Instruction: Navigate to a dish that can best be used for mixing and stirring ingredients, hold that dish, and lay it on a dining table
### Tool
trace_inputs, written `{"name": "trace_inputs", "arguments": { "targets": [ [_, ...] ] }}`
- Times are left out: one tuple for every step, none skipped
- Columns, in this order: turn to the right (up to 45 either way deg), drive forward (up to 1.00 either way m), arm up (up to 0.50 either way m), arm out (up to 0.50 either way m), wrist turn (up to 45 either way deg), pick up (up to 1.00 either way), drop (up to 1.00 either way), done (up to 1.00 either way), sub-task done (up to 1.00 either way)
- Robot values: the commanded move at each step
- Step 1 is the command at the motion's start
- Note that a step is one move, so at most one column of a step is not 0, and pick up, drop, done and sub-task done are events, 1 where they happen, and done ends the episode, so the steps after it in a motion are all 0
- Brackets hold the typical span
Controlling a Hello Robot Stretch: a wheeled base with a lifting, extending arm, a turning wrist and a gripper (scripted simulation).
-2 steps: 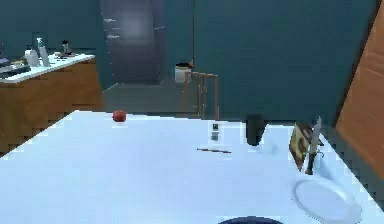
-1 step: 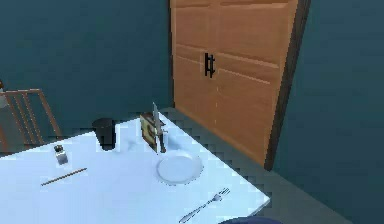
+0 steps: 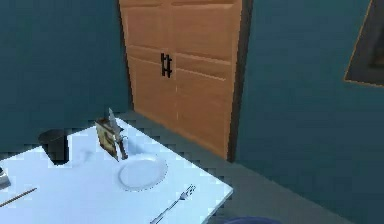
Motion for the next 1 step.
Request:
{"name": "trace_inputs", "arguments": {
  "targets": [
    [0.0, 0.10, 0.00, 0.00, 0.0, 0.00, 0.00, 0.00, 0.00]
  ]
}}
